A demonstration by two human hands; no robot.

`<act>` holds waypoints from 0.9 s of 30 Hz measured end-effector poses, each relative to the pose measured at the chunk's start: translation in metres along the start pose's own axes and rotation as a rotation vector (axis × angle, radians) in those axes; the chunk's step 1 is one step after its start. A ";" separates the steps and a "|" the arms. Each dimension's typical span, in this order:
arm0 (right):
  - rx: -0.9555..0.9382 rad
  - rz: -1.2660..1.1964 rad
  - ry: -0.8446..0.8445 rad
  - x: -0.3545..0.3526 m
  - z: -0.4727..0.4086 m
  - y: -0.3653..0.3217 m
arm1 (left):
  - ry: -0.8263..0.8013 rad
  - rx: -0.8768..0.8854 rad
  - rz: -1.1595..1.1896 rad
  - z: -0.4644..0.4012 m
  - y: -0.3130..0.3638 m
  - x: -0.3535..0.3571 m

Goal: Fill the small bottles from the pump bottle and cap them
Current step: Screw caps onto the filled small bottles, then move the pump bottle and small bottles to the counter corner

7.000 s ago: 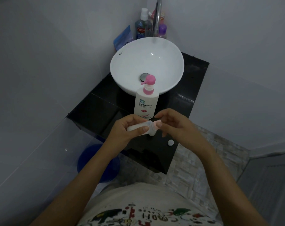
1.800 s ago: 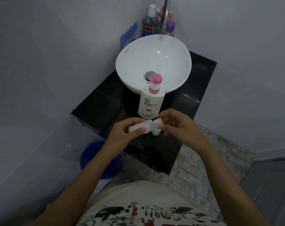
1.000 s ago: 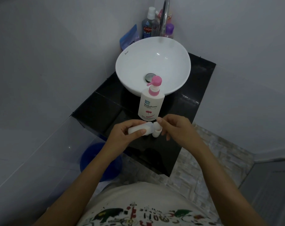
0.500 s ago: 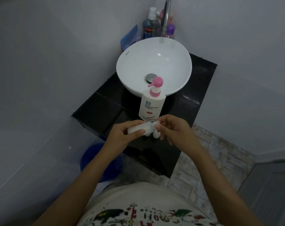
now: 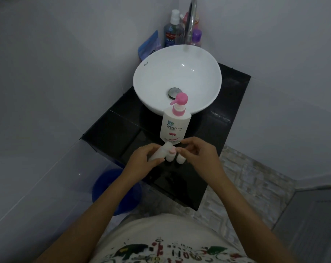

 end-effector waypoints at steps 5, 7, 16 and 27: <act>0.054 0.027 0.076 -0.022 -0.006 0.010 | 0.075 -0.040 -0.131 -0.022 -0.025 0.009; 0.065 0.030 0.093 -0.030 -0.006 0.014 | 0.098 -0.051 -0.139 -0.029 -0.032 0.012; 0.083 0.130 0.119 -0.037 -0.018 0.030 | 0.063 -0.095 -0.085 -0.038 -0.048 0.025; 0.078 0.213 -0.005 -0.009 -0.082 0.055 | 0.188 -0.026 0.021 -0.074 -0.010 -0.032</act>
Point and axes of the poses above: each hand's wrist, its own z-axis away from the middle knuckle, its own x-axis out of the palm, y = z × x, the point moved 10 cm from there along -z, towards the middle knuckle, and after that the axes turned 11 degrees about y, right-handed, at the moved point
